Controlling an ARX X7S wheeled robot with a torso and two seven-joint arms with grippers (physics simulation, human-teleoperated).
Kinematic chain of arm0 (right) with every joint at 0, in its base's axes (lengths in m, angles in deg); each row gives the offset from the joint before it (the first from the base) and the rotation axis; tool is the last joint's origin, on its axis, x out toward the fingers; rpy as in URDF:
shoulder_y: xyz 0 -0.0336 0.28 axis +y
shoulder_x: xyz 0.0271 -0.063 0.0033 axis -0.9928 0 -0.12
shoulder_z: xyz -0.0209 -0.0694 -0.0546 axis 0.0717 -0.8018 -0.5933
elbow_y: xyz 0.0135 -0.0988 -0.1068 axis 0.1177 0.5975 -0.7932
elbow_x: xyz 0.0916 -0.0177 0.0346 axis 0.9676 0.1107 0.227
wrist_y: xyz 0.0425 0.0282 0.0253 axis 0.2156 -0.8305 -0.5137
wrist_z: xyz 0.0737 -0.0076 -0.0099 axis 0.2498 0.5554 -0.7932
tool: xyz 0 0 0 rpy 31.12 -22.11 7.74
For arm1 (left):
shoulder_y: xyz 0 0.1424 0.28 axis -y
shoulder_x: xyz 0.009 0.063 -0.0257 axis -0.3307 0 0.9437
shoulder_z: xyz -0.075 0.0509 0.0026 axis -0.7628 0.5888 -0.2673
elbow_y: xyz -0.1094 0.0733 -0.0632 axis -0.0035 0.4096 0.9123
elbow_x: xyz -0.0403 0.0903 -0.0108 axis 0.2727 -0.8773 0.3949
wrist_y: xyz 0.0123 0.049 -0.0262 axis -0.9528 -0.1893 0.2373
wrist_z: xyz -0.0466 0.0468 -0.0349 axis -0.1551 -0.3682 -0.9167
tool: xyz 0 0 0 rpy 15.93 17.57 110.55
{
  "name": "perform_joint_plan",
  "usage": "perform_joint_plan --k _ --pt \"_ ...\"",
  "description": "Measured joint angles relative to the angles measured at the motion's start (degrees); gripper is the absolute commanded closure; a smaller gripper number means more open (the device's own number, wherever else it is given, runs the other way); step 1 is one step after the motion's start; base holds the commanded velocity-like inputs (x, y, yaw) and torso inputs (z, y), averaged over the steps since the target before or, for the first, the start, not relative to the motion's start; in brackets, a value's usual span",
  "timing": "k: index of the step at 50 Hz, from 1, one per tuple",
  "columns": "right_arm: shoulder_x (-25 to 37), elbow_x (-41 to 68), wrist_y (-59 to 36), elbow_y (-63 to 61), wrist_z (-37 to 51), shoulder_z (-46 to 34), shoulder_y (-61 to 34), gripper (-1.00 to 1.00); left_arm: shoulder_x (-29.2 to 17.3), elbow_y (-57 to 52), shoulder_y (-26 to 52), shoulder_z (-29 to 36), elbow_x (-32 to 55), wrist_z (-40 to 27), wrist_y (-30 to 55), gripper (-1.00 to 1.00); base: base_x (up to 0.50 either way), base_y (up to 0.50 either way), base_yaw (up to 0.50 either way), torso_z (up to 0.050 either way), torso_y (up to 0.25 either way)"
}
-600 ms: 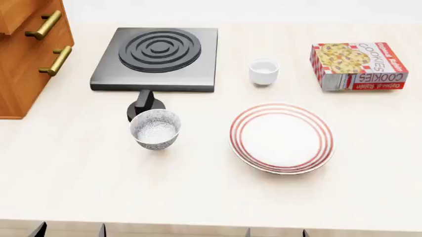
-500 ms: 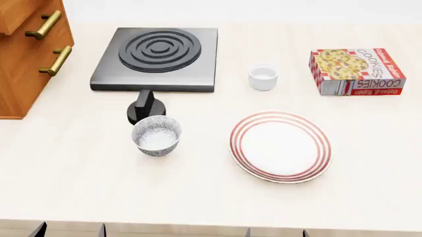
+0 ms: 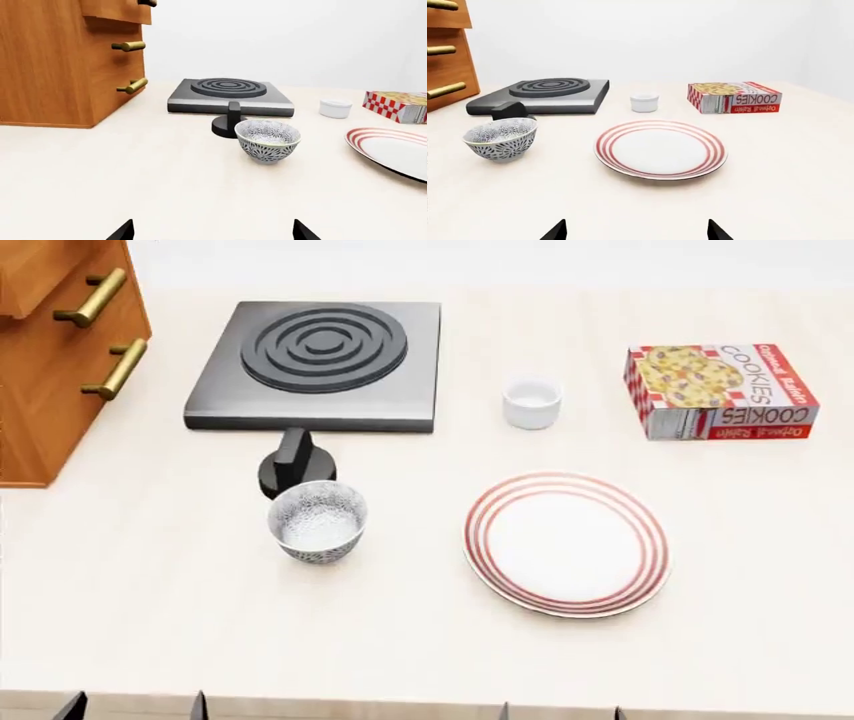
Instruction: Pick the akita bowl on the wooden cabinet and place it on the plate.
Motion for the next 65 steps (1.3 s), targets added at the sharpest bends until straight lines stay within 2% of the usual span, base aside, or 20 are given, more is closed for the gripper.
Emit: perform_joint_plan --k 41,52,65 --pt "2.8 3.1 0.3 0.0 3.4 -3.2 -0.4 -1.00 -2.7 -0.1 0.3 3.2 3.3 -3.6 0.4 -1.00 0.00 0.00 0.00 0.045 0.000" --pt "3.5 2.8 0.3 -0.1 4.5 -4.1 -0.5 -1.00 -3.3 -0.3 0.2 3.9 3.6 -4.6 0.1 -1.00 0.00 0.02 0.00 0.000 0.000" --pt "4.1 2.7 -0.2 -0.1 5.8 -4.9 -0.7 -1.00 -3.9 0.0 0.5 4.9 3.7 -5.4 0.0 -1.00 0.00 0.48 0.00 0.000 0.000"
